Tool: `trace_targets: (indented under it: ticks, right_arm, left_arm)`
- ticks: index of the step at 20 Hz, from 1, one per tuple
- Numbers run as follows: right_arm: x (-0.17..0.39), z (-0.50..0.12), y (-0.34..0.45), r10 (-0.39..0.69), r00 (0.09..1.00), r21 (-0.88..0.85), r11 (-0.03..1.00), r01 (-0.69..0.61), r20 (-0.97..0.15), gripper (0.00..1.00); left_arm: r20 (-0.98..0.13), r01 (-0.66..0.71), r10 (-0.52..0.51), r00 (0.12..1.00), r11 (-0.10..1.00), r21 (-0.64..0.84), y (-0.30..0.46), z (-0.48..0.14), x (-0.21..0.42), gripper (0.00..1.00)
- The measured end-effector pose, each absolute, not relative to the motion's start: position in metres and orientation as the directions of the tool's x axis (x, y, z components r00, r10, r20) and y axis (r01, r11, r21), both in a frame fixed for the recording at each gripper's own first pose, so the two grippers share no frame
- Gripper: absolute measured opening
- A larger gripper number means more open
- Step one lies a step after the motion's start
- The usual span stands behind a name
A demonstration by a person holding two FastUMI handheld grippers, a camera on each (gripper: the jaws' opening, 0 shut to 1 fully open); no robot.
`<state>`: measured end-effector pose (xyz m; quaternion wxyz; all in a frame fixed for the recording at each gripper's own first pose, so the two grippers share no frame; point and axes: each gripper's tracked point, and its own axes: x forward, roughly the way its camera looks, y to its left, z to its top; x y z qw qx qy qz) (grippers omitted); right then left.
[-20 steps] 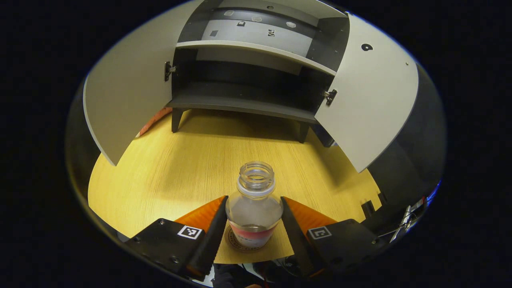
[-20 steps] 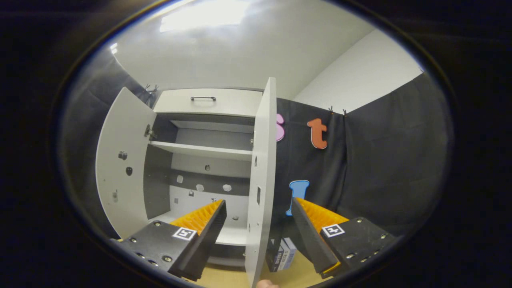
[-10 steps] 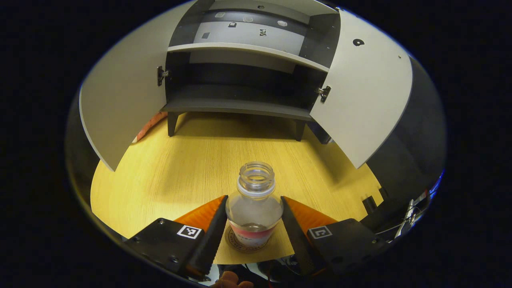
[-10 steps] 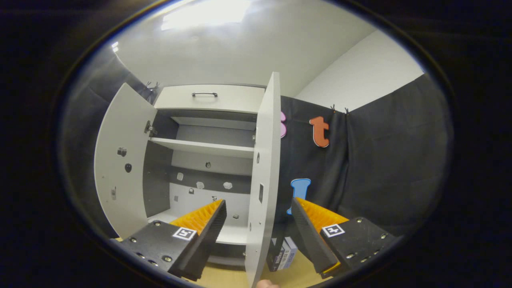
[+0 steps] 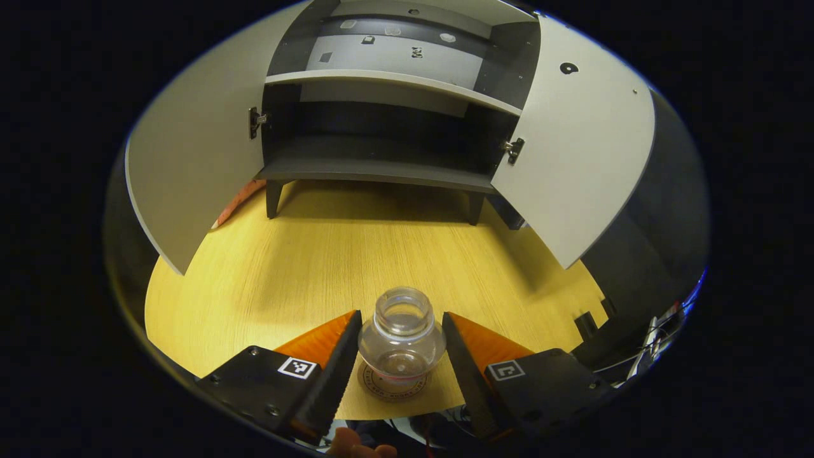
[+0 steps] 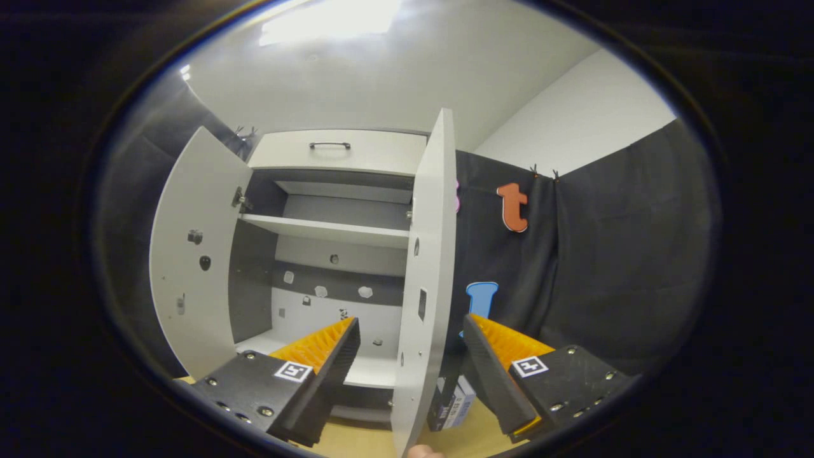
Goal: Grasp the bottle in the cabinet with the left hand and place it on the coaster, then close the right door with the right hand and the left door with the left hand.
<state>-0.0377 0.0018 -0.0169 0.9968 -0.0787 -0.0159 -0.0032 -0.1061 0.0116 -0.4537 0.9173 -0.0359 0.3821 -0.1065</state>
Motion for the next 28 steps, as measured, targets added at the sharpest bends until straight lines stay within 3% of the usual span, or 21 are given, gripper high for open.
trace_targets:
  ticks: [10,14,25,28]
  right_arm:
    - [-0.035,-0.026,0.01,0.014,1.0,-0.167,0.986,-0.013,0.009,0.98]
    - [-0.037,-0.028,0.007,0.01,1.0,-0.171,0.985,-0.009,0.003,0.98]
    - [-0.035,-0.027,-0.002,-0.009,1.0,-0.174,0.985,0.01,0.008,0.98]
    - [-0.034,-0.027,-0.003,-0.012,1.0,-0.175,0.984,0.014,0.013,0.98]
  left_arm:
    - [-0.589,0.24,-0.256,0.767,0.965,-0.106,0.0,-0.381,-0.097,0.83]
    - [-0.499,0.237,-0.258,0.827,0.966,-0.105,-0.001,-0.328,-0.08,0.82]
    - [-0.092,0.102,-0.107,0.99,0.993,-0.052,0.055,-0.122,-0.031,0.81]
    - [-0.033,0.043,-0.044,0.998,0.998,-0.037,0.079,-0.087,-0.033,0.96]
